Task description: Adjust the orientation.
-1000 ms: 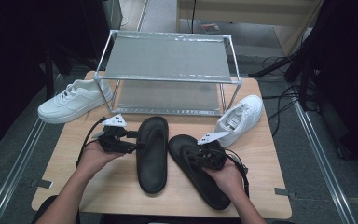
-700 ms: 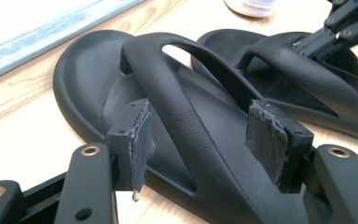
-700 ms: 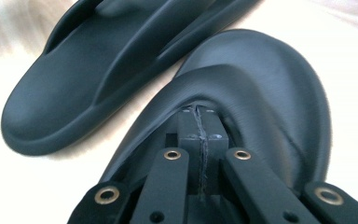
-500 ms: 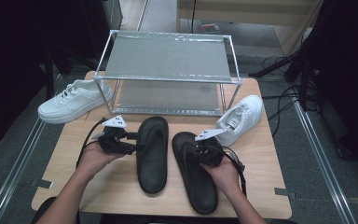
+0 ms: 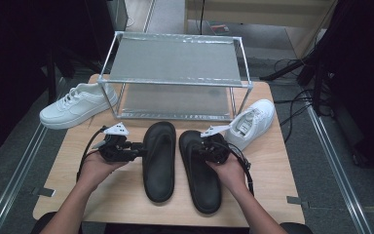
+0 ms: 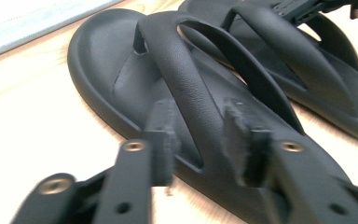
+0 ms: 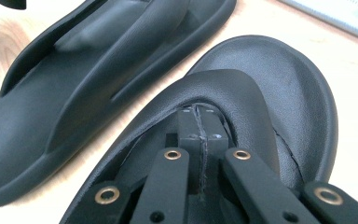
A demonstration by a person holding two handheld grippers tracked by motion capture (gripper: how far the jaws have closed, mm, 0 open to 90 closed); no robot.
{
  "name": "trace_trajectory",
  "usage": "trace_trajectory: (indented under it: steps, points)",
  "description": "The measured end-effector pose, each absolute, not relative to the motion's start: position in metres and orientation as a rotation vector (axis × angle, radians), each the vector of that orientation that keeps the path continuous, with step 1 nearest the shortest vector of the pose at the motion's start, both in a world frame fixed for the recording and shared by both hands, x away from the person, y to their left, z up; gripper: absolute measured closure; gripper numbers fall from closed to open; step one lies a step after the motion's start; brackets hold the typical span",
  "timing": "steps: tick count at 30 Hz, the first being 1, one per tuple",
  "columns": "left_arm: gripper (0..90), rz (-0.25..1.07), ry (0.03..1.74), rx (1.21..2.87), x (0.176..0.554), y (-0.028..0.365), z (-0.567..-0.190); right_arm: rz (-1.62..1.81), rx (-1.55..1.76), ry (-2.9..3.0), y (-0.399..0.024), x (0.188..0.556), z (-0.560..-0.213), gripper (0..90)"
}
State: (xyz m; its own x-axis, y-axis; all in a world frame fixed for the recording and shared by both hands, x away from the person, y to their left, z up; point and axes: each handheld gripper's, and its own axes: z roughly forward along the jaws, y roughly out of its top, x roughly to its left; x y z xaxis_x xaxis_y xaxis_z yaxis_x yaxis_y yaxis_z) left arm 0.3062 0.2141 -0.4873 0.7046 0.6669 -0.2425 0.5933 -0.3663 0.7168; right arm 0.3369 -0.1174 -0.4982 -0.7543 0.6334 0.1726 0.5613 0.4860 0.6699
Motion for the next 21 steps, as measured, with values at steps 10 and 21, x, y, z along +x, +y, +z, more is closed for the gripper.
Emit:
trace_trajectory:
  steps: [10,21]
  points:
    - [84.5,0.141,1.011,2.094,0.311,0.216,-0.499,1.123,1.069,2.607,-0.11,0.356,-0.498,90.0]
    - [81.8,0.125,1.018,2.15,0.318,0.203,-0.512,1.112,1.093,2.595,-0.108,0.364,-0.498,90.0]
